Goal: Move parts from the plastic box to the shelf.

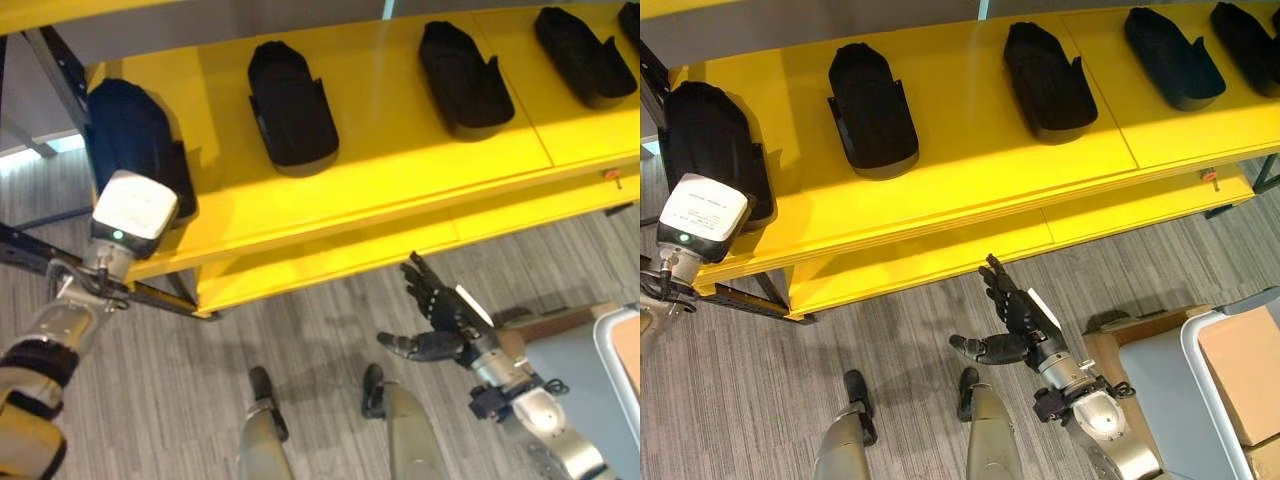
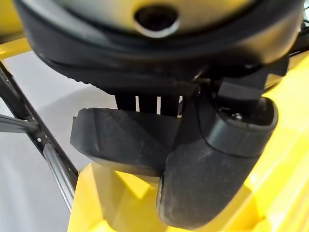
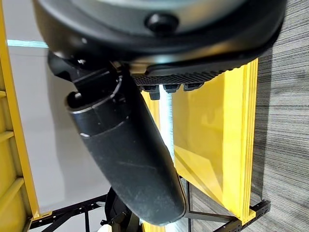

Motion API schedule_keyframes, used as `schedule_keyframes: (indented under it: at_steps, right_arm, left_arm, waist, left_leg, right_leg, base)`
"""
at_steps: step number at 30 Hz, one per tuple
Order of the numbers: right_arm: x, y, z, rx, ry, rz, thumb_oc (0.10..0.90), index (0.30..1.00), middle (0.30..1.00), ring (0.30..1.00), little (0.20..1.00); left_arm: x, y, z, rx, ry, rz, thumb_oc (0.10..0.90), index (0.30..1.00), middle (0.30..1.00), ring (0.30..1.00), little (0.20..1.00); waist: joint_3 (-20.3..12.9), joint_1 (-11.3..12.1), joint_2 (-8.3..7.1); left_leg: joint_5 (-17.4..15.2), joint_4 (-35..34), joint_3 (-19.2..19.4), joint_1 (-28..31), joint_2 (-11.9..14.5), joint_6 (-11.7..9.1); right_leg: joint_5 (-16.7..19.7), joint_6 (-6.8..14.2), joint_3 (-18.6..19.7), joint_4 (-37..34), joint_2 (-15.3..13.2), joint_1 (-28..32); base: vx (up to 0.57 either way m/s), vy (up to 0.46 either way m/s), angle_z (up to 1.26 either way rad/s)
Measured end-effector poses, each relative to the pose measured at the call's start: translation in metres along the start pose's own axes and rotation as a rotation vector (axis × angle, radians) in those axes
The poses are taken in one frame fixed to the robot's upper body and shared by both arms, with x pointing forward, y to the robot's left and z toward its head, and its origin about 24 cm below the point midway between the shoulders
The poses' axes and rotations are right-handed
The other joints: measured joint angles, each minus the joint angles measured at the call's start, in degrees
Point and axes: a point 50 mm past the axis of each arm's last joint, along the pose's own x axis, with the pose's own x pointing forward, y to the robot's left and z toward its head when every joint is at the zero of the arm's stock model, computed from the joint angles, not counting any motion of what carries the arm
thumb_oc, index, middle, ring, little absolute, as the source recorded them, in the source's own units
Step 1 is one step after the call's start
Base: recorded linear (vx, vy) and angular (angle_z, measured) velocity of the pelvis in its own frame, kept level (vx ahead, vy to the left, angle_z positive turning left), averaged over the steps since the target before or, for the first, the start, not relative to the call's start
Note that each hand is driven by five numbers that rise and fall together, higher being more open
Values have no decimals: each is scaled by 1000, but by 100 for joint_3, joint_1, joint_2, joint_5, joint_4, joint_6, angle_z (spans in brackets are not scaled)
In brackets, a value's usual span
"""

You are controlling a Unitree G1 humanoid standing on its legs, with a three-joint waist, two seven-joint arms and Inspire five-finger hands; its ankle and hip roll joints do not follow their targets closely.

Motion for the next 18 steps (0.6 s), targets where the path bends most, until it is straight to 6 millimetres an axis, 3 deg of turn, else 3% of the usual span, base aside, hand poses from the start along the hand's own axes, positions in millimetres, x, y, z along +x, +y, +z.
schedule_keyframes:
  at_steps: [9, 18]
  right_arm:
    - [-4, -8, 1, -8, -3, -46, 900, 1000, 1000, 1000, 1000]
    - [-4, -8, 0, -7, 7, -44, 900, 1000, 1000, 1000, 1000]
  left_arm:
    - [-7, 6, 1, -137, 53, 17, 900, 1000, 1000, 1000, 1000]
    - [-5, 21, -3, -191, -21, 3, 900, 1000, 1000, 1000, 1000]
  waist:
    - [26, 19, 25]
    - [144, 140, 46]
  left_leg:
    - [7, 19, 2, 11, -14, 22]
    - [6, 31, -5, 11, -20, 22]
  right_leg:
    - [-47, 4, 0, 36, -17, -3]
    - [-48, 7, -1, 49, -28, 0]
  base:
    - [0, 0, 0]
    - [0, 0, 0]
